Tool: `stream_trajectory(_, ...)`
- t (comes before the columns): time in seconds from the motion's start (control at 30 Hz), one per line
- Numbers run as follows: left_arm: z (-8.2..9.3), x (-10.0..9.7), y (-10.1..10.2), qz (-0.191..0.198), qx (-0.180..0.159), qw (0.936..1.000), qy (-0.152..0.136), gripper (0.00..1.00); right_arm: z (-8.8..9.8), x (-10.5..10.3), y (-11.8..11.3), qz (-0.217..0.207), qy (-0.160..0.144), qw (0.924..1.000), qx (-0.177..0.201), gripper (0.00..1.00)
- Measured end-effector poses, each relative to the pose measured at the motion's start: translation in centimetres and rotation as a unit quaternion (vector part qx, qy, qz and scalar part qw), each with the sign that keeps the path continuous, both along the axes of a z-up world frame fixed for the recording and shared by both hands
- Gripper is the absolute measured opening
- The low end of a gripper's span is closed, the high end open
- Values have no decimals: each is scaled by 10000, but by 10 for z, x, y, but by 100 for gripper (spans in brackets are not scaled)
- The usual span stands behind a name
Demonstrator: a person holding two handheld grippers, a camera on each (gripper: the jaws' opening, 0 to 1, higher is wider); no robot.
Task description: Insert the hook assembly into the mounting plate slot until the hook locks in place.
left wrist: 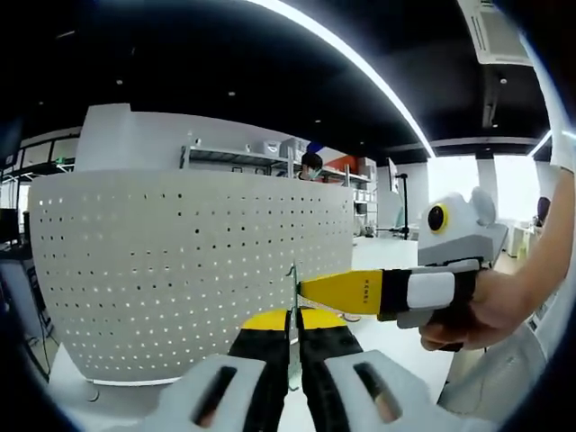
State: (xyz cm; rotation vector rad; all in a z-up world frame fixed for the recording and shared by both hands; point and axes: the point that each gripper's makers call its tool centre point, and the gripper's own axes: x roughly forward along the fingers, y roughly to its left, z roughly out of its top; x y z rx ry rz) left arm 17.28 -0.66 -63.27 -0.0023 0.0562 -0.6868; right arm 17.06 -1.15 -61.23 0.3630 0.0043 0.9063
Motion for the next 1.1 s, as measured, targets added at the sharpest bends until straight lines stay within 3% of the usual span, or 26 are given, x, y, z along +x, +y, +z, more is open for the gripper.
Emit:
stream_trajectory(0.9, -3, -1, -1, -71, 162, 9998, 43, 4, -2, -2, 0, 61, 189, 9997, -154, 0)
stream_trajectory(0.97, -1, -1, 0, -40, 268, 9996, -43, 8, -3, -1, -1, 23, 177, 9997, -172, 0)
stream_trajectory(1.1, -1, -2, 0, -64, 167, 9998, 37, 19, -1, -1, -5, -23, 190, 9997, -141, 0)
